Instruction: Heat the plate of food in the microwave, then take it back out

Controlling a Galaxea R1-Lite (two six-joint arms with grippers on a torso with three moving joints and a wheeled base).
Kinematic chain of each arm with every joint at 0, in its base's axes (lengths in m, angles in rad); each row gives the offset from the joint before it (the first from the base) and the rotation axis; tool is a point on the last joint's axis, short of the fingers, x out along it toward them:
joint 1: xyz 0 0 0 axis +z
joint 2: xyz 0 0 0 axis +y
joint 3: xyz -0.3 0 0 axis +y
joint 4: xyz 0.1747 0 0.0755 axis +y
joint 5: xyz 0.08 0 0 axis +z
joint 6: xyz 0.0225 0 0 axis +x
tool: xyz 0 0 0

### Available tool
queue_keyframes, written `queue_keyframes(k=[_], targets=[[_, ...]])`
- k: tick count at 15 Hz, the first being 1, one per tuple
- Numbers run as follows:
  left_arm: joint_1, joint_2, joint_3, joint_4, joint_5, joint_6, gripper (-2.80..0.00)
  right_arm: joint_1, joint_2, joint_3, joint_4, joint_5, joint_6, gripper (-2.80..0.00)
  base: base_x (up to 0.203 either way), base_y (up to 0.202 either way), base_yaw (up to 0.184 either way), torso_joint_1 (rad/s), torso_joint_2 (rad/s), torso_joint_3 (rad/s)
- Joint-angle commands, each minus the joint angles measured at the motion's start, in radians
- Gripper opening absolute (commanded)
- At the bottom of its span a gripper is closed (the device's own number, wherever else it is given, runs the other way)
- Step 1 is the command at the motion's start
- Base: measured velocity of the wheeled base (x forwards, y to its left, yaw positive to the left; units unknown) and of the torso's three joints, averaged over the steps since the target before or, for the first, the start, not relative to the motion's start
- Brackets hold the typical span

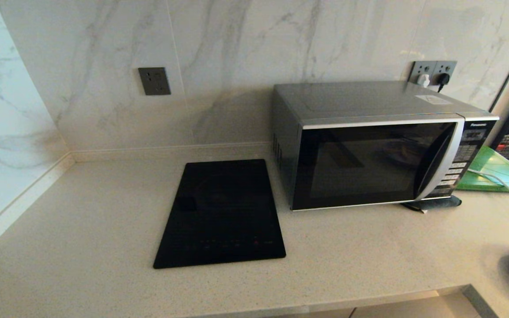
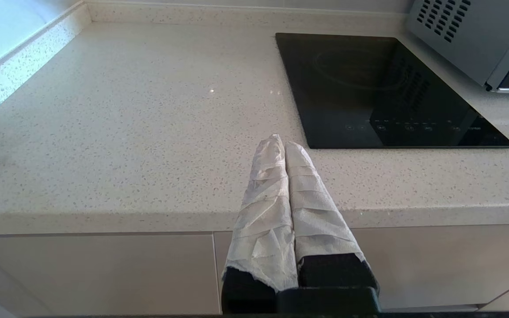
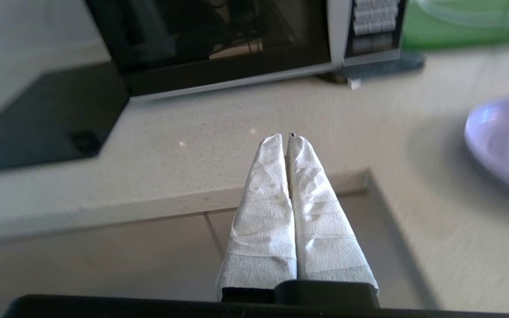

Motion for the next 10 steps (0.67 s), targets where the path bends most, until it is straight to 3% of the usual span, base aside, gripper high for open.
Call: queue_keyframes(k=[1, 3, 6, 7, 10], targets=[[0.000, 0.002, 0.000, 0.000, 0.000, -0.001, -2.80, 0.000, 0.002, 0.006, 0.009, -0.021, 0.070, -2.80, 0.000, 0.000, 0.000, 0.000, 0.00, 0.000], [0.000, 0.002, 0.000, 0.000, 0.000, -0.001, -2.80, 0.000, 0.002, 0.006, 0.005, -0.016, 0.031, -2.80, 0.000, 0.000, 0.000, 0.000, 0.00, 0.000], [0.000, 0.002, 0.000, 0.000, 0.000, -0.001, -2.80, 0.000, 0.002, 0.006, 0.034, -0.005, -0.207, -2.80, 0.000, 0.000, 0.000, 0.000, 0.00, 0.000], [0.000, 0.002, 0.000, 0.000, 0.000, -0.001, -2.80, 0.000, 0.002, 0.006, 0.047, 0.017, -0.240, -2.80, 0.000, 0.000, 0.000, 0.000, 0.00, 0.000], [0.000, 0.002, 0.000, 0.000, 0.000, -0.001, -2.80, 0.000, 0.002, 0.006, 0.047, 0.015, -0.237, -2.80, 0.000, 0.000, 0.000, 0.000, 0.00, 0.000]])
